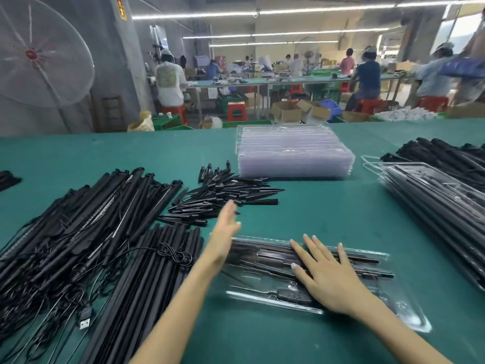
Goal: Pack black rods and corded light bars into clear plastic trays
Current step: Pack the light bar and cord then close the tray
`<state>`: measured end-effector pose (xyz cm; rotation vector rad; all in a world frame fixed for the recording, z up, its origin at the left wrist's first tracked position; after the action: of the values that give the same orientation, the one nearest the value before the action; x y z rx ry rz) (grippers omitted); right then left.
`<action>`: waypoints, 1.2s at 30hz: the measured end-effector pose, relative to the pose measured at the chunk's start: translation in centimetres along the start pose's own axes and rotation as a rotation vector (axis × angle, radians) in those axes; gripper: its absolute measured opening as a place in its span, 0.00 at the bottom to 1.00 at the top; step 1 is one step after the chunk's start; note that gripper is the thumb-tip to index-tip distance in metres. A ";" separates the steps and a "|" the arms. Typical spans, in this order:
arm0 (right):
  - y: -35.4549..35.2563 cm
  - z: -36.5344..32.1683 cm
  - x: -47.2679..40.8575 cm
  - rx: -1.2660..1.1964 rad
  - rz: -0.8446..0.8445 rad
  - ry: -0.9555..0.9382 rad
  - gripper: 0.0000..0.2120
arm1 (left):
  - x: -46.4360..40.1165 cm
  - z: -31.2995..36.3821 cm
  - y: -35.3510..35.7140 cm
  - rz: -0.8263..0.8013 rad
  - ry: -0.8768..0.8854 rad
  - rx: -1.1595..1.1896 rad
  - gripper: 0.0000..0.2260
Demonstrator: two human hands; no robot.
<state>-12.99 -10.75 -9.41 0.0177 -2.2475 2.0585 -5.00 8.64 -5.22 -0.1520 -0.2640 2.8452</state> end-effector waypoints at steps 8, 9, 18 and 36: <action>0.1 0.0 0.3 -0.010 0.031 0.005 0.27 | 2.4 -1.6 -2.5 -0.152 0.116 -0.882 0.20; 0.1 0.0 0.3 -0.013 0.034 0.005 0.27 | 3.0 -2.0 -2.0 -0.192 0.138 -0.983 0.21; -2.2 0.2 -0.2 -0.171 -0.201 -0.011 0.29 | 5.7 -0.2 -1.1 -0.525 0.190 -1.087 0.46; -1.5 -6.0 -0.2 -0.061 0.217 -0.378 0.25 | -0.5 6.0 -1.4 -0.613 0.058 -0.861 0.30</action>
<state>-12.34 -4.97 -7.39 0.1806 -2.6357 2.2533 -4.94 8.88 0.99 -0.2627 -1.2582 1.9576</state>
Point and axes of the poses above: each hand's wrist, its own x-axis away from the middle knuckle, its own y-axis out of the palm, z = x × y, the point moved 4 cm from there along -x, towards the middle knuckle, and after that the axes turned 5 degrees about y, right-handed, at the moved point
